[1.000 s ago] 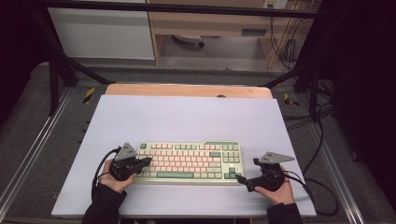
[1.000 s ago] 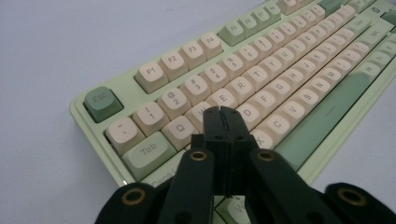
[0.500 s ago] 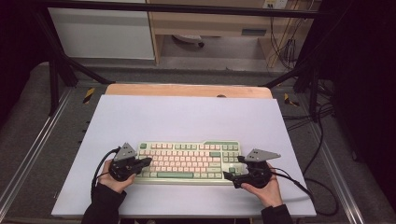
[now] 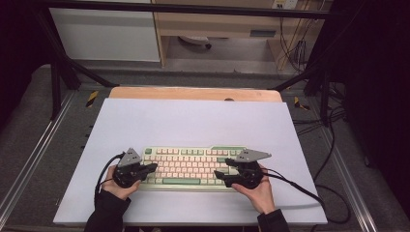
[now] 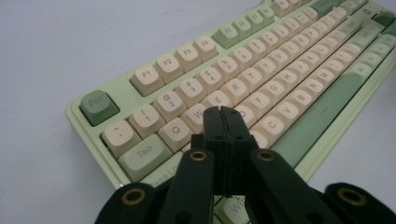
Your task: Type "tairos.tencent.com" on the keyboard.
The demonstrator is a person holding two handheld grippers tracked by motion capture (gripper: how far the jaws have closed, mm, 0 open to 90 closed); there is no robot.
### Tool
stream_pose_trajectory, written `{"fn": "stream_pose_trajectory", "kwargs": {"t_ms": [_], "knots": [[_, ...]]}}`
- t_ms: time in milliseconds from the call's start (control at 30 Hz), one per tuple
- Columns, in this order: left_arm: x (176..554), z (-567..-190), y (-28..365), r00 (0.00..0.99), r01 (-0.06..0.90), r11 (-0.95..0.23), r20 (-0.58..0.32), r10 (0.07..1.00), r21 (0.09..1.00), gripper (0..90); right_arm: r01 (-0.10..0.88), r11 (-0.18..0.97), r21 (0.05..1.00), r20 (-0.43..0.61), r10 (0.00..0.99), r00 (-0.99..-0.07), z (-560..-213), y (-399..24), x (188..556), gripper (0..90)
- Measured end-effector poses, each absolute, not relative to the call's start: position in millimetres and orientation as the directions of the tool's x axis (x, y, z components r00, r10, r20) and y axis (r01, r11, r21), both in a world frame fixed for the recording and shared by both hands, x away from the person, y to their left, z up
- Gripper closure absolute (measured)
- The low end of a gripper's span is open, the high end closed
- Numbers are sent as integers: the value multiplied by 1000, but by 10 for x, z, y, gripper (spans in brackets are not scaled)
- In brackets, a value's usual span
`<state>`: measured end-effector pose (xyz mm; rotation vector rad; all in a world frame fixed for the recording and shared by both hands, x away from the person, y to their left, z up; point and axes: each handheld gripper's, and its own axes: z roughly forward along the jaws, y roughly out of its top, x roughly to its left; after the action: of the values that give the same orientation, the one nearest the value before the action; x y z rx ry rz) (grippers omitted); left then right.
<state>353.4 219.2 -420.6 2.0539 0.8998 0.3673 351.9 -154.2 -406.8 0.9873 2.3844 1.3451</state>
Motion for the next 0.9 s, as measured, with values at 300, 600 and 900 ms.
{"fn": "stream_pose_trajectory", "kwargs": {"t_ms": [300,600,900], "knots": [[3532,-4202,2189,702,463,-389,-62,710,796,900,432,362,826,111,646,-755,-4078,-1325,3589,510],[3532,-4202,2186,704,462,-389,-62,708,797,900,436,362,824,119,642,-758,-4094,-1165,3672,652],[3533,-4203,2187,704,461,-388,-62,708,798,900,456,370,809,128,648,-751,-4158,-1008,3760,800]]}}
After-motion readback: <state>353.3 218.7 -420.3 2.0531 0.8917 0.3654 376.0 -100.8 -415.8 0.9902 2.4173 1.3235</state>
